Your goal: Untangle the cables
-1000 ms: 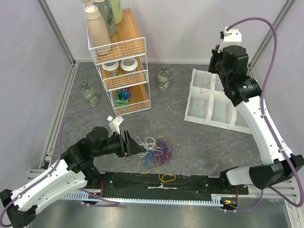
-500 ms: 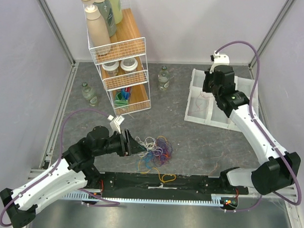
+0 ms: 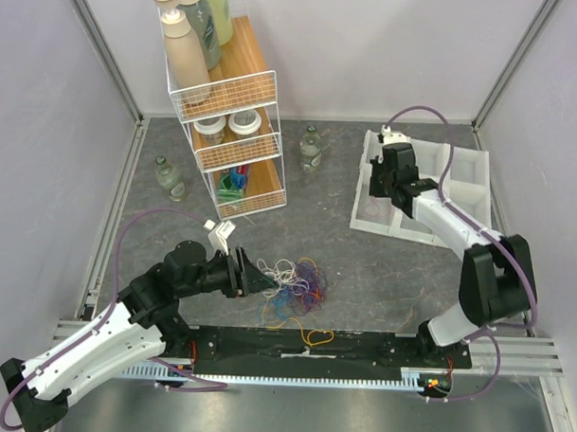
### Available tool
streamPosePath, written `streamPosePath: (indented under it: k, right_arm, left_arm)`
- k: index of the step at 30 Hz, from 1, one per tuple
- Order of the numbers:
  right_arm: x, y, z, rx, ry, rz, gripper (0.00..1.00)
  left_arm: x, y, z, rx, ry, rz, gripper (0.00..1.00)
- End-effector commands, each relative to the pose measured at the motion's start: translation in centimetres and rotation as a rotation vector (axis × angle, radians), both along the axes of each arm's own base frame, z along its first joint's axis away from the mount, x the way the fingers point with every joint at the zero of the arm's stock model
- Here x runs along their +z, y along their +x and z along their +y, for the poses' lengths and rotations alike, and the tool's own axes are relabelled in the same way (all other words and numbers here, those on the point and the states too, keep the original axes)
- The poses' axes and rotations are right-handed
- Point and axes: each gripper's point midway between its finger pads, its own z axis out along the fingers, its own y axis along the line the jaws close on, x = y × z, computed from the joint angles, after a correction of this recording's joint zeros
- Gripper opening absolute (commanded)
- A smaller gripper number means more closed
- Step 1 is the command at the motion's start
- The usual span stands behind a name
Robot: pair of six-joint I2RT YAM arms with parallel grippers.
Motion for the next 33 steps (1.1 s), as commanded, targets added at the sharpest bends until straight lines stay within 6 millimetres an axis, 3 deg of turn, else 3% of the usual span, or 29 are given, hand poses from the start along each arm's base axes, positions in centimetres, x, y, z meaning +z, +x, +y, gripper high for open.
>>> streamPosePath:
  k: [1, 5, 8, 10, 14, 20, 23, 28, 31, 33]
  right_arm:
    - [-2.0, 1.3, 4.1, 0.129, 0.143, 0.066, 0.0]
    - [-4.7, 0.3, 4.4, 0.12, 0.159, 0.183, 0.0]
    - [-4.9, -0.3, 2.4, 0.059, 0.07, 0.188, 0.01]
    - [-4.7, -0.6, 1.2, 0.034, 0.005, 0.204, 0.07]
    - [-2.4, -0.8, 0.8, 0.053, -0.027, 0.191, 0.37]
    - [2.7, -0.6, -2.0, -0.036, -0.074, 0.085, 0.62]
    - [3.8, 0.9, -4.2, -0.091, -0.067, 0.072, 0.74]
    - [2.0, 3.3, -6.8, -0.127, -0.094, 0.122, 0.72]
    - [1.1, 4.1, -6.4, -0.08, -0.114, 0.142, 0.64]
    - [0.6, 4.4, -6.4, -0.068, -0.129, 0.148, 0.51]
  left_arm:
    - [0.2, 0.4, -0.6, -0.023, -0.002, -0.03, 0.65]
    - [-0.2, 0.5, -0.8, -0.022, 0.004, -0.015, 0.64]
    - [-0.3, 0.3, -0.7, -0.018, -0.018, -0.013, 0.64]
    - [-0.3, 0.4, -0.5, -0.003, -0.015, -0.015, 0.64]
    - [-0.3, 0.6, -0.6, -0.014, 0.005, -0.024, 0.64]
    - [-0.7, 0.6, -1.2, -0.028, -0.01, -0.008, 0.64]
    - [-0.7, 0.7, -1.3, -0.035, -0.002, -0.011, 0.64]
    - [0.1, 0.7, -1.3, -0.04, -0.002, -0.028, 0.64]
    - [0.0, 0.4, -1.1, -0.039, -0.015, -0.019, 0.64]
    - [-0.4, 0.3, -0.9, -0.032, -0.013, -0.017, 0.64]
